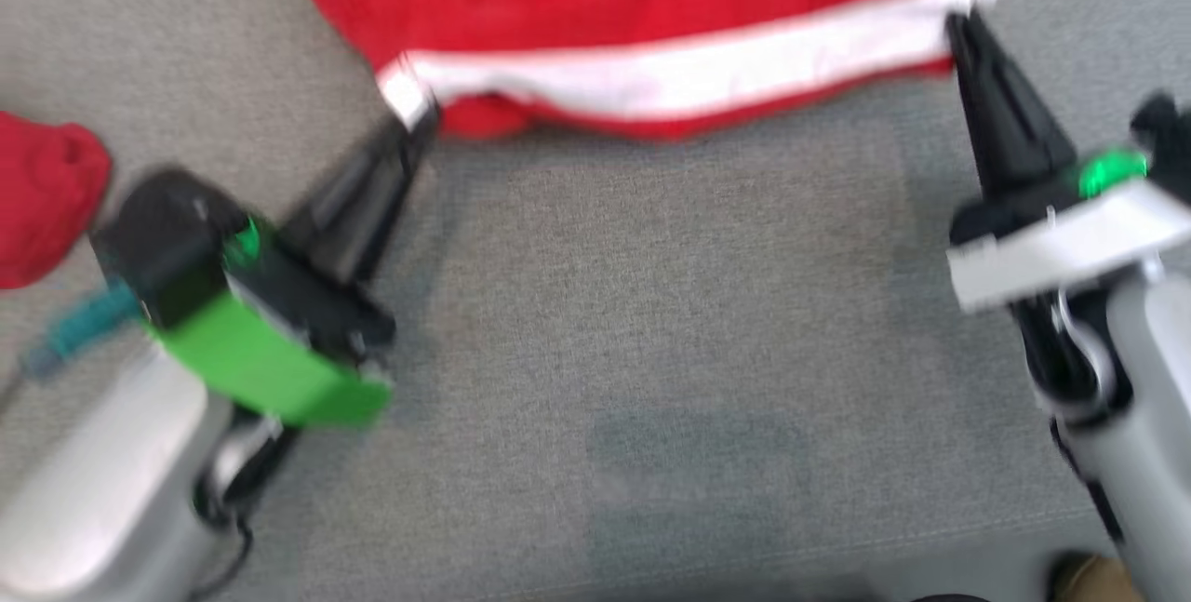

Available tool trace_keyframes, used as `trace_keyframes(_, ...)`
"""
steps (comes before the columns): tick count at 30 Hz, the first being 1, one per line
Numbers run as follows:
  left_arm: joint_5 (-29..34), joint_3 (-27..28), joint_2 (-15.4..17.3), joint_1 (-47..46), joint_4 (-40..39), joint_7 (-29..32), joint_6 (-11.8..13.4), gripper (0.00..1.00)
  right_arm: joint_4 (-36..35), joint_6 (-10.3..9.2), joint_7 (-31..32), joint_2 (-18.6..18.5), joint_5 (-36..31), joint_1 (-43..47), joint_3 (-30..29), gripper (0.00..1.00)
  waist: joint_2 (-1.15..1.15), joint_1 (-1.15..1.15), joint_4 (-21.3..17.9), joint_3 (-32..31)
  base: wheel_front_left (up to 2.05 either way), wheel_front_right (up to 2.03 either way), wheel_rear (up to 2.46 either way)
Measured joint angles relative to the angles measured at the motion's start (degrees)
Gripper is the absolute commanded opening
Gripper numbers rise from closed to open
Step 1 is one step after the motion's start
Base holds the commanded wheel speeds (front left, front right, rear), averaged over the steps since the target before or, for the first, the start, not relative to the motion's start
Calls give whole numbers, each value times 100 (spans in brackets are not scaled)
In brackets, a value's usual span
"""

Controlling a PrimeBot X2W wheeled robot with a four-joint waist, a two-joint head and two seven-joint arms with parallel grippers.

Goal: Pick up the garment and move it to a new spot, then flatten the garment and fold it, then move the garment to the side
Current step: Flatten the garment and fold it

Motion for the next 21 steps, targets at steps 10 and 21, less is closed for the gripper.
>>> trace_keyframes(10, -163, 337, 83, 3007, -1160, 0, 855, 0, -2030, -1, 865, 66, -45, 3223, -854, 0, 0, 0, 31, -1184, 0, 0, 0)
trace_keyframes(21, -928, 632, -147, 3661, -1826, 250, 1013, 0, -2695, -1, 2174, 229, -15, 3041, -1256, 0, 0, -1, 21, -1516, 0, 0, 0)
